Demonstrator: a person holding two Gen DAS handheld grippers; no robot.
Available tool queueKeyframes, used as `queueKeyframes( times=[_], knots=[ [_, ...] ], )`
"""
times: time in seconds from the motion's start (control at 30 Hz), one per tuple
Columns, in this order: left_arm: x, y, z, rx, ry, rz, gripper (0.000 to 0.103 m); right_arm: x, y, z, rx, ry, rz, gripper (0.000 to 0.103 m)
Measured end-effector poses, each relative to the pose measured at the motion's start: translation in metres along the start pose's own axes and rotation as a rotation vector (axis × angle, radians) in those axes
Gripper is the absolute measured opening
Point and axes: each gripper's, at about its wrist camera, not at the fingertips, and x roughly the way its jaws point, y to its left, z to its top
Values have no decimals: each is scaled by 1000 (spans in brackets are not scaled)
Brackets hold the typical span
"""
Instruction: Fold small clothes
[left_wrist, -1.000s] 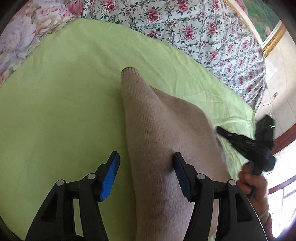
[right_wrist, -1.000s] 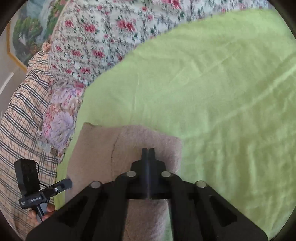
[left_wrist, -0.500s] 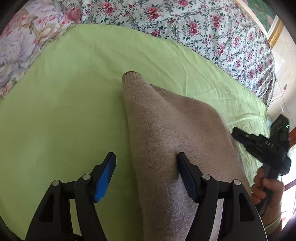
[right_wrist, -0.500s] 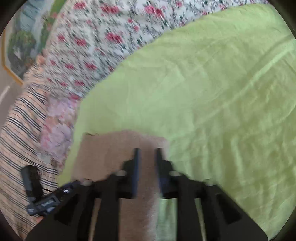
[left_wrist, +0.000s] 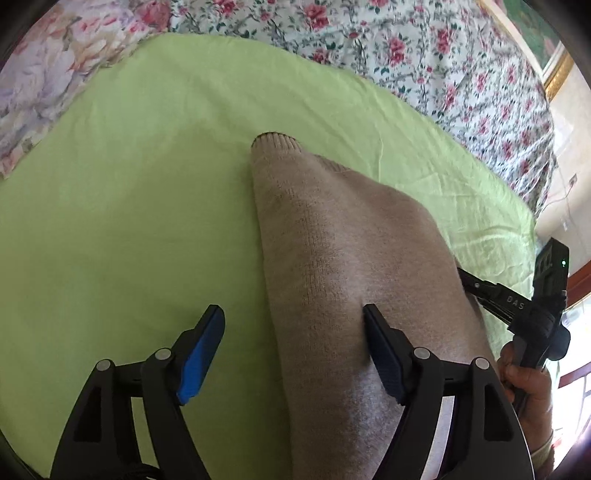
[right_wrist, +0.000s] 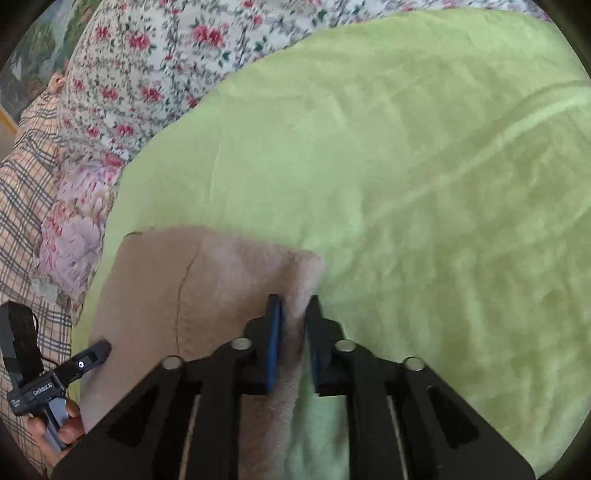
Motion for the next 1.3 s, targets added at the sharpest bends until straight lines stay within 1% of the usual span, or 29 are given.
queueKeyframes(
  times=[0.1, 0.17, 0.2, 0.27, 0.3, 0.33, 0.37, 0.4, 0.53, 0.57, 0.63, 0.77, 0.87, 0.97, 1.07, 1.13, 1.2, 1.3],
  knots=[
    [-17, -4, -8, 22, -24, 19, 76, -25, 5, -5, 0, -24, 35, 20],
    [-29, -9, -15, 44, -42, 36, 75, -45, 13, -16, -18, -48, 57, 20],
    [-35, -10, -20, 52, -51, 44, 75, -55, 18, -24, -29, -56, 72, 21],
    [-49, -13, -33, 71, -69, 51, 75, -70, 25, -40, -51, -58, 98, 33],
    [-54, -15, -39, 78, -73, 57, 75, -78, 32, -52, -70, -59, 111, 41],
    [-60, -16, -47, 87, -78, 61, 75, -83, 36, -61, -85, -61, 120, 45],
    [-65, -19, -55, 97, -81, 65, 75, -89, 42, -73, -105, -59, 126, 45],
    [-70, -20, -62, 107, -87, 72, 75, -91, 47, -77, -115, -56, 125, 45],
    [-90, -22, -97, 142, -101, 93, 75, -108, 63, -112, -188, -56, 108, 47],
    [-93, -21, -106, 144, -97, 86, 75, -111, 65, -117, -202, -56, 101, 48],
    [-99, -19, -124, 143, -84, 80, 75, -119, 66, -133, -228, -61, 75, 53],
    [-106, -17, -155, 153, -53, 104, 75, -127, 64, -160, -261, -34, 38, 59],
    [-111, -17, -173, 158, -45, 126, 76, -131, 63, -180, -279, -22, 9, 62],
    [-117, -19, -186, 172, -46, 161, 76, -133, 60, -196, -285, -2, -8, 65],
    [-123, -26, -197, 205, -55, 204, 79, -137, 61, -207, -296, 6, -23, 69],
    [-126, -33, -202, 230, -61, 217, 80, -140, 63, -213, -313, 7, -36, 76],
    [-129, -39, -210, 250, -70, 236, 81, -141, 66, -218, -333, 8, -43, 81],
    [-131, -46, -221, 274, -77, 258, 83, -140, 68, -224, -351, 15, -45, 85]
  ],
)
